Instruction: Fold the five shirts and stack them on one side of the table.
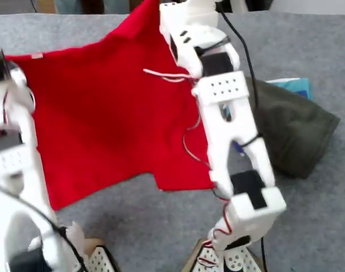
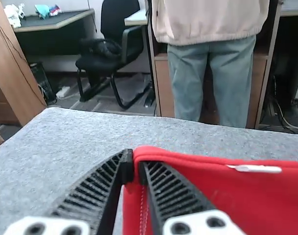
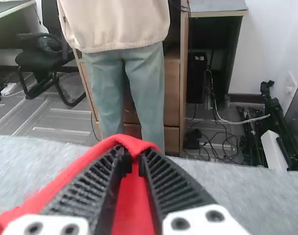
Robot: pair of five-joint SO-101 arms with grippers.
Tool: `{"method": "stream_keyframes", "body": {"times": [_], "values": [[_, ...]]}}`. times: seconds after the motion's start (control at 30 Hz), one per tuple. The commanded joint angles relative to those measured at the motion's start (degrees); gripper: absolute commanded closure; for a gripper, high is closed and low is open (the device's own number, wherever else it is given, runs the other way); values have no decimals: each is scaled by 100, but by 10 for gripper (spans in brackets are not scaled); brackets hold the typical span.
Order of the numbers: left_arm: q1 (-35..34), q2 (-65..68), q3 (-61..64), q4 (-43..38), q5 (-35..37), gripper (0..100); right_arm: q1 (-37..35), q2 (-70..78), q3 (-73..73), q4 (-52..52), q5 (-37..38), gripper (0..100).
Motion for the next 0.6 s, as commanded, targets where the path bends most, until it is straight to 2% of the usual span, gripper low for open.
{"method": "stream_keyframes", "body": {"times": [0.0, 0.13, 0.27, 0.57], "values": [[22, 800, -1235, -132, 62, 970, 97, 444, -1068, -123, 0, 985], [66, 1266, -1719, -132, 44, 970, 193, 1095, -2202, 387, 0, 985], [66, 1424, -1745, -53, 35, 970, 237, 1657, -3363, 1327, 0, 985], [48, 1424, -1736, 1292, 26, 970, 237, 2299, -5349, 4088, -9, 985]]}}
